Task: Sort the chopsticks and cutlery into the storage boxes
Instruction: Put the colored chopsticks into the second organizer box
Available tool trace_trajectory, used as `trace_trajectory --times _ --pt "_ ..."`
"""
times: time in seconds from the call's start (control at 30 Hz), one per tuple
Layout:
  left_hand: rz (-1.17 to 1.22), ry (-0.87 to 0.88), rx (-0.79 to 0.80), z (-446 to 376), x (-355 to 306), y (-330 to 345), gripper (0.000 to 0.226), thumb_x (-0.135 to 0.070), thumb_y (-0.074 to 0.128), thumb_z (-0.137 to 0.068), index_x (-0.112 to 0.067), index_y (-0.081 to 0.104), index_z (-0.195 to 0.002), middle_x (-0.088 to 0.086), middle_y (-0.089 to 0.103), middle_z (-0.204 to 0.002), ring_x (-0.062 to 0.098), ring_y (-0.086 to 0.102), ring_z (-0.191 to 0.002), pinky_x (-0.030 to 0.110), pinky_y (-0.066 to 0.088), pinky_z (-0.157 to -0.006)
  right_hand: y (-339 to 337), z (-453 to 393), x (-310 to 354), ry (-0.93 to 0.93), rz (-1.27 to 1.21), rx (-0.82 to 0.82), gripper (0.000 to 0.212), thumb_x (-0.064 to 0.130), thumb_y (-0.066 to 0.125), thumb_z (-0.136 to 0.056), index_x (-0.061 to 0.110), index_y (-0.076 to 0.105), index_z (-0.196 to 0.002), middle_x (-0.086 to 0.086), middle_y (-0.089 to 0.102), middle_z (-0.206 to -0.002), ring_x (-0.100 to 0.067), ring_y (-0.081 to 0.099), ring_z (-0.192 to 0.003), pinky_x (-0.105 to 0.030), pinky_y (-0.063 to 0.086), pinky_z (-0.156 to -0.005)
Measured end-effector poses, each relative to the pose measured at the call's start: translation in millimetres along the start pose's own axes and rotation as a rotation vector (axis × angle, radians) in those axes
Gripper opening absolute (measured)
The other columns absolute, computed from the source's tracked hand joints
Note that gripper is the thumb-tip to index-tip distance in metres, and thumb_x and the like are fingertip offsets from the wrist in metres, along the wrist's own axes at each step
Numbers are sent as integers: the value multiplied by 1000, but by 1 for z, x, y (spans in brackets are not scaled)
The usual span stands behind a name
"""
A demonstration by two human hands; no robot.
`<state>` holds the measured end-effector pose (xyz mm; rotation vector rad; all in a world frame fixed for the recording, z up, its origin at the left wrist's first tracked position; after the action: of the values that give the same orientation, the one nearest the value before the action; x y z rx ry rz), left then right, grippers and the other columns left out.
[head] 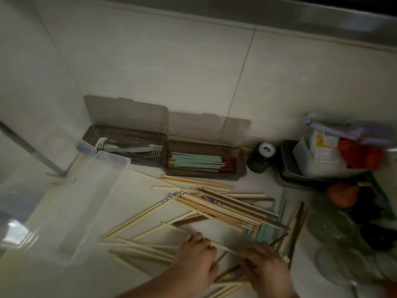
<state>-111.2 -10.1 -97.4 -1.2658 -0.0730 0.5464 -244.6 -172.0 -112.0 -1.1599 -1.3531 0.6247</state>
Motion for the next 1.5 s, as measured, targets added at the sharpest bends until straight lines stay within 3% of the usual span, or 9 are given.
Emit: trace_trajectory --times 0.2,0.67,0.8,0.9,1.0,1.13,1.3,1.4,1.5 --pt "-50 -62 32 -3 -13 -1 39 -43 41 -92 -15 63 -110 5 60 -117 25 41 -121 39 30 -103 12 9 17 45 79 -110 21 44 57 -80 33 70 -92 12 63 -96 -18 58 -84 -26 54 -67" --pt "-101 -117 -17 19 -12 -37 37 -37 44 -84 -16 66 -105 4 65 -107 23 53 -108 37 38 -97 9 6 5 130 117 -83 36 39 51 -76 30 63 -109 7 59 -113 -23 53 -95 -39 55 -76" --pt "67 -173 -124 39 -2 -59 34 -43 48 -82 -23 68 -101 -9 68 -100 9 58 -98 22 39 -89 6 -1 12 48 80 -88 25 40 52 -83 31 67 -101 9 60 -115 -23 55 -102 -37 52 -82" --pt "270 -209 -228 55 10 -86 30 -47 52 -74 -27 70 -86 -13 63 -71 4 58 -71 6 32 -61 0 -8 19 -62 35 -163 22 41 50 -91 32 70 -92 13 64 -105 -18 56 -102 -33 47 -83" --pt "511 -275 -312 57 31 -101 13 -43 61 -73 -31 65 -68 -19 59 -58 1 55 -58 13 42 -57 -5 -15 29 -94 -104 -188 16 40 53 -93 32 68 -94 18 64 -101 -10 59 -97 -29 47 -80" --pt "754 -358 -507 45 62 -109 23 -27 68 -87 -31 64 -64 -14 62 -59 4 54 -55 25 44 -59 -8 -32 42 -33 -254 -112 24 45 46 -96 37 56 -115 21 63 -99 -3 59 -92 -21 46 -82" --pt "894 -450 -715 17 88 -115 27 -24 64 -91 -27 62 -65 -14 56 -52 2 46 -50 20 36 -54 -20 -75 55 18 -243 -102 34 55 37 -96 36 59 -115 14 70 -98 -5 64 -86 -22 52 -71" --pt "912 -468 -797 -1 100 -122 22 -29 59 -95 -24 64 -74 -7 61 -63 6 54 -60 26 40 -59 -31 -118 48 27 -110 -163 26 42 45 -93 33 65 -105 7 71 -87 -12 64 -74 -25 51 -61" --pt "826 -474 -654 -22 113 -119 24 -35 52 -98 -21 63 -115 -5 65 -112 6 58 -104 22 44 -86 -37 -170 27 104 -11 -150 15 32 52 -92 30 66 -97 -1 68 -81 -22 62 -73 -32 51 -63"
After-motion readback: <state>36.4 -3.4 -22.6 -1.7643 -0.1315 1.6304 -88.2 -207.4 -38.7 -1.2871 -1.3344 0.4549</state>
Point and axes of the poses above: each hand's wrist, its own z-axis away from the middle knuckle, its own y-axis out of the palm, x = y × z, the point moved 2 cm from there along -z, towards the middle knuckle
